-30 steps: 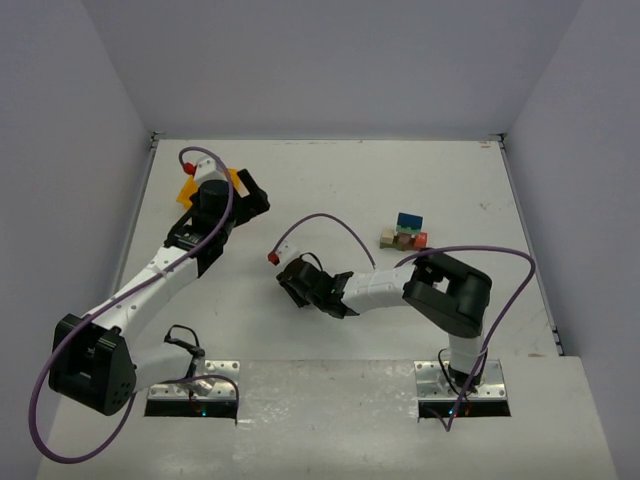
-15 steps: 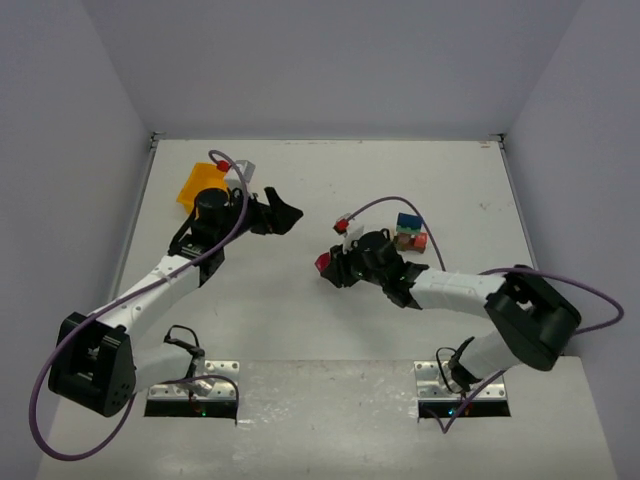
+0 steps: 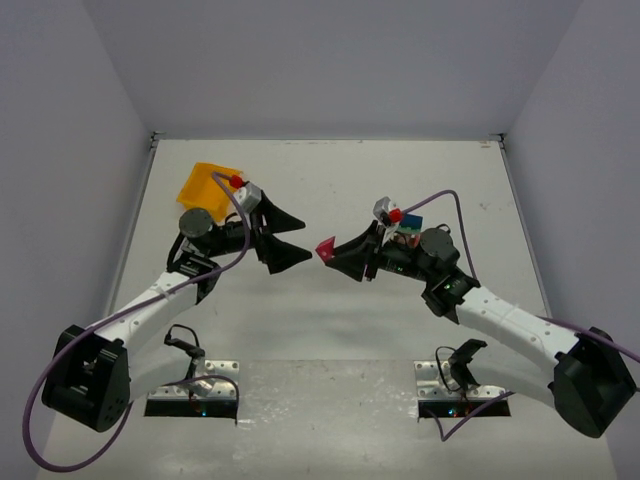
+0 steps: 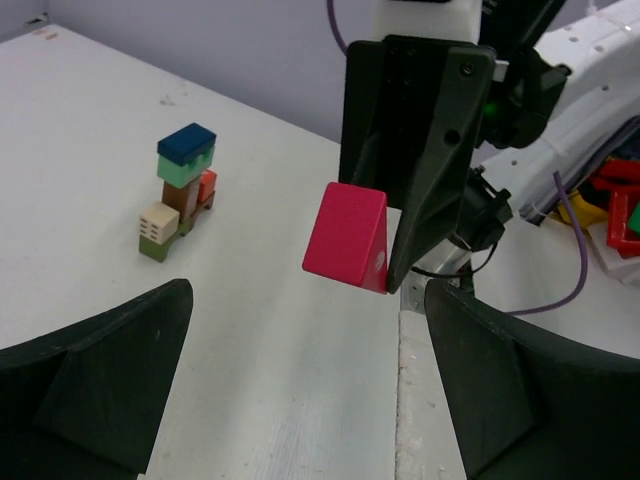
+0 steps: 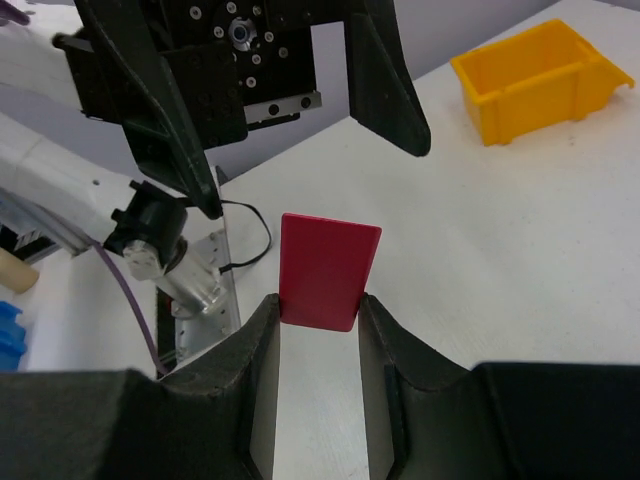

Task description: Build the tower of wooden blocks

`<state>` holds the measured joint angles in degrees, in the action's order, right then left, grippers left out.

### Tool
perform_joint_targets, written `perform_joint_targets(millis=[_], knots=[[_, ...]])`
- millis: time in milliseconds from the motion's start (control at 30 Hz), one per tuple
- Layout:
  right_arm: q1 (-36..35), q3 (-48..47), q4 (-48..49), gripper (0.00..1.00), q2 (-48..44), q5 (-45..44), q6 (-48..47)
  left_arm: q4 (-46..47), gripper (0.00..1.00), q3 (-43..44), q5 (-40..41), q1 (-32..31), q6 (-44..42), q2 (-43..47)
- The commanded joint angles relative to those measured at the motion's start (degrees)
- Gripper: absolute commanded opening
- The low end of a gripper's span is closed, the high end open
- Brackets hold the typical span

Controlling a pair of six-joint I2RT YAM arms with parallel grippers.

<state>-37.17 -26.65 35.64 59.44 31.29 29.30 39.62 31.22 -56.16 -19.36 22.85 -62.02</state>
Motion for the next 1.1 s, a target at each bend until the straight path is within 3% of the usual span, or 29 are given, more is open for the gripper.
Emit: perform_joint_targets(millis=[0,267,567,1067], knots=[[0.25,-0.05,5.96,0.17,-0.92,6.69,2.47,8.63,1.0,-0.72,-5.52,-2.04,1.05,2.51],[0.32,-1.62,10.01,0.17,1.65,10.49,4.01,10.01,1.0,-0.22,-6.03,-3.74,2.64,1.19],[0.3,-3.14,11.69,0.18,3.91,10.19,3.39,10.04,0.79,-0.2,-5.36,-4.43,2.58,0.62],[0.25,-2.31,16.57,0.17,4.92,8.52,3.73,10.37,0.67,-0.17,-4.85,-4.64,3.16,0.3]])
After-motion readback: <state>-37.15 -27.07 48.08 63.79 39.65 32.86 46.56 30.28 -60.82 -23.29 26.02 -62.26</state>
